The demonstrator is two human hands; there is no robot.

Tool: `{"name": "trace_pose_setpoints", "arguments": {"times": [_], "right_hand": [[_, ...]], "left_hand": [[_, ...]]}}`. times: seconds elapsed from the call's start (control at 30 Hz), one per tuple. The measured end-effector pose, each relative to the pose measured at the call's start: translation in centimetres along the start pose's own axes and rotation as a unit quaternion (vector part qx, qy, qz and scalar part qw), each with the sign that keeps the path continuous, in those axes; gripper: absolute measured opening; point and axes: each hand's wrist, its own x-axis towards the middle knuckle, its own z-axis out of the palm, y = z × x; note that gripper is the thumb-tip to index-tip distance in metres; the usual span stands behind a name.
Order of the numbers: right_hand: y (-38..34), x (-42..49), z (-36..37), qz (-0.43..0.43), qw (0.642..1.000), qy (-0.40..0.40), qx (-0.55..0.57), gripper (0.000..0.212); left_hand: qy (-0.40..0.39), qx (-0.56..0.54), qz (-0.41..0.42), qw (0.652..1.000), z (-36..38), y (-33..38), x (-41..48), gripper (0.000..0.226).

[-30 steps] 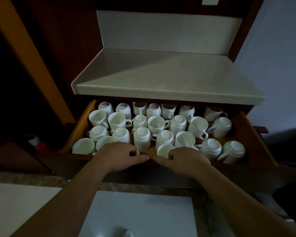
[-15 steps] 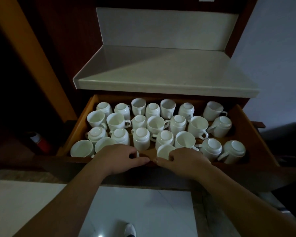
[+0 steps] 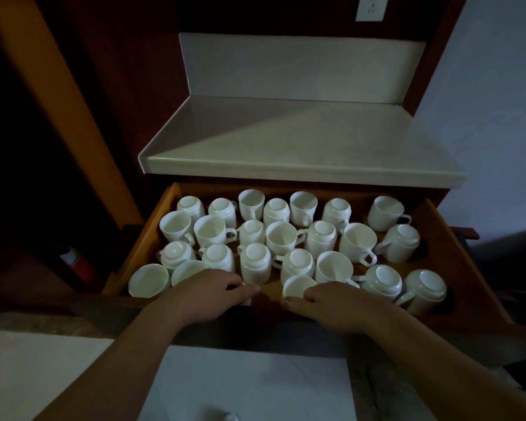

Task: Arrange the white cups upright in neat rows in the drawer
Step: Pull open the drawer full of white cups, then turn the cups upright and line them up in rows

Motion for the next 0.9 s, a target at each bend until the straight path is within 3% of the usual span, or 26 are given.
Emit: {"name": "trace_pose_setpoints", "arguments": {"times": [0.07,0.17,0.23,0.37,0.47,0.57,0.73,0.9], "right_hand": [[0.0,0.4,-1.2,-0.013,1.0,-0.007,0.01,0.061],[-0.3,2.8,-3.1,-0.01,0.999,0.042,0.004,0.042],[-0.7,5.2,-4.4,0.001,0.997,0.077,0.016,0.03],[-2.9,10.3,-6.4,0.004,0.991,0.126,0.046,0.026],[-4.6,14.3,-7.3,0.01,0.989,0.142,0.036,0.028],[-6.2,17.6,-7.9,0.012,0.988,0.149,0.041,0.04],[-7.8,22.4,-8.3,0.018,0.985,0.174,-0.013,0.051],[-7.8,26.1,-8.6,0.046,0.98,0.157,-0.114,0.059]], "left_hand": [[0.018,-0.04,0.015,0.999,-1.3,-0.4,0.6,0.041],[0.084,-0.053,0.015,0.995,-4.2,-1.5,2.4,0.02],[0.129,-0.067,0.0,0.989,-6.3,-2.9,4.3,0.017],[0.199,-0.016,-0.018,0.98,-9.4,-7.4,9.2,0.013],[0.233,0.025,-0.023,0.972,-10.7,-10.6,13.0,0.03],[0.242,0.034,-0.001,0.97,-11.5,-12.0,16.1,0.029],[0.185,0.027,-0.059,0.981,-11.7,-12.2,18.8,0.064],[0.132,0.036,-0.076,0.988,-11.4,-12.7,21.5,0.079]]}}
